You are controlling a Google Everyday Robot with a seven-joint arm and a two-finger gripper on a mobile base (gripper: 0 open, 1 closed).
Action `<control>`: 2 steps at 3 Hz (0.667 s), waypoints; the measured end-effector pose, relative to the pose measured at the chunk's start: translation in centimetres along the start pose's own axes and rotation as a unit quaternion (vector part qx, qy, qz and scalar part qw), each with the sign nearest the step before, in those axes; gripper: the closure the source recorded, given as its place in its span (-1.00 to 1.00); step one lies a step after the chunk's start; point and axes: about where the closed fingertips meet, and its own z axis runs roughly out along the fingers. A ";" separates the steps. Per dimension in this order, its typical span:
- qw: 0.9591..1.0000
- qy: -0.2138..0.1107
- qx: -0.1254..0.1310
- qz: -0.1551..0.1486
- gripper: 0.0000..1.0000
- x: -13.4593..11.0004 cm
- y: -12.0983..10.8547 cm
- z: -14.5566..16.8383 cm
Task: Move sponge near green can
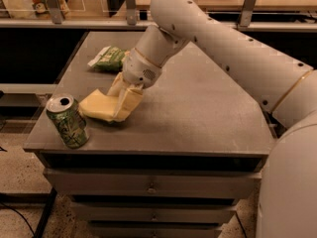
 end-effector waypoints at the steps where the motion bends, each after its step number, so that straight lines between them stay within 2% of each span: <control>1: 1.000 -0.020 -0.019 -0.003 -0.68 -0.4 -0.8 1.6; 2: 0.999 -0.032 -0.036 -0.013 -1.00 -0.9 -1.7 3.1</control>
Offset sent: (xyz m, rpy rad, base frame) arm 0.0103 0.0464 -0.0290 0.0719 0.0888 0.1090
